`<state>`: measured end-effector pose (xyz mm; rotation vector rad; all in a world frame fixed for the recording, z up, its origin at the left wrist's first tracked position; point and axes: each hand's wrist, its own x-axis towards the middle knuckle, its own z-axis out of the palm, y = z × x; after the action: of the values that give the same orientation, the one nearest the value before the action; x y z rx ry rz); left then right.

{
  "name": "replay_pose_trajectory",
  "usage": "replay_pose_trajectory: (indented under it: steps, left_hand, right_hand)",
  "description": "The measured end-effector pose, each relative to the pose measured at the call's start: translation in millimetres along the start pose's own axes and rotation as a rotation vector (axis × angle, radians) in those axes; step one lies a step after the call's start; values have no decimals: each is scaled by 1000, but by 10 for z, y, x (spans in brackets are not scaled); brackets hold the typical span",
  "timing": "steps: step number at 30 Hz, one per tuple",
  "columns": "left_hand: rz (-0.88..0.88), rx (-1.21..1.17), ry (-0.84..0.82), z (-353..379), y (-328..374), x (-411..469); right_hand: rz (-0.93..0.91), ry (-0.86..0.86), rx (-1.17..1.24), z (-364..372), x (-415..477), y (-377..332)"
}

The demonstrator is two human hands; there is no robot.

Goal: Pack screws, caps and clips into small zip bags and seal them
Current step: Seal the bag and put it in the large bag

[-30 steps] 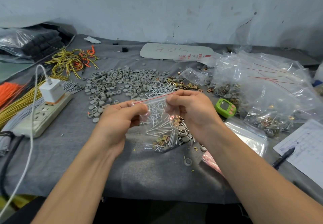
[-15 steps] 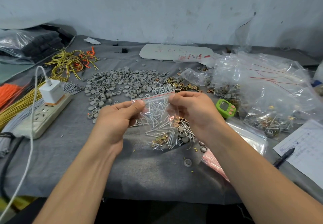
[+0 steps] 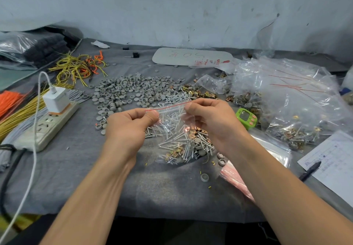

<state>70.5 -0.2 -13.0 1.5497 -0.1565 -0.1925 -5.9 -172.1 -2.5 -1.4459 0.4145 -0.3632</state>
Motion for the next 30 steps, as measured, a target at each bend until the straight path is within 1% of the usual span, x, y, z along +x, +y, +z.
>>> replay_pose_trajectory:
  steps: [4, 9, 14, 17, 20, 25, 30]
  left_hand:
    - [46, 30, -27, 1, -24, -1]
    - [73, 83, -38, 44, -58, -2]
    - [64, 38, -37, 27, -57, 17]
    - [72, 33, -65, 46, -57, 13]
    - [82, 46, -109, 79, -52, -5]
    - [76, 10, -137, 106, -19, -15]
    - [88, 18, -124, 113, 0, -18]
  right_hand:
    - [-3, 2, -1, -4, 9, 1]
    - [-58, 25, -25, 24, 21, 26]
    - [-47, 1, -1, 53, 12, 21]
    - [-61, -66, -93, 88, -22, 35]
    - [-77, -82, -175, 143, -25, 59]
    - [-112, -81, -165, 199, -3, 73]
    - [-101, -84, -181, 211, 18, 82]
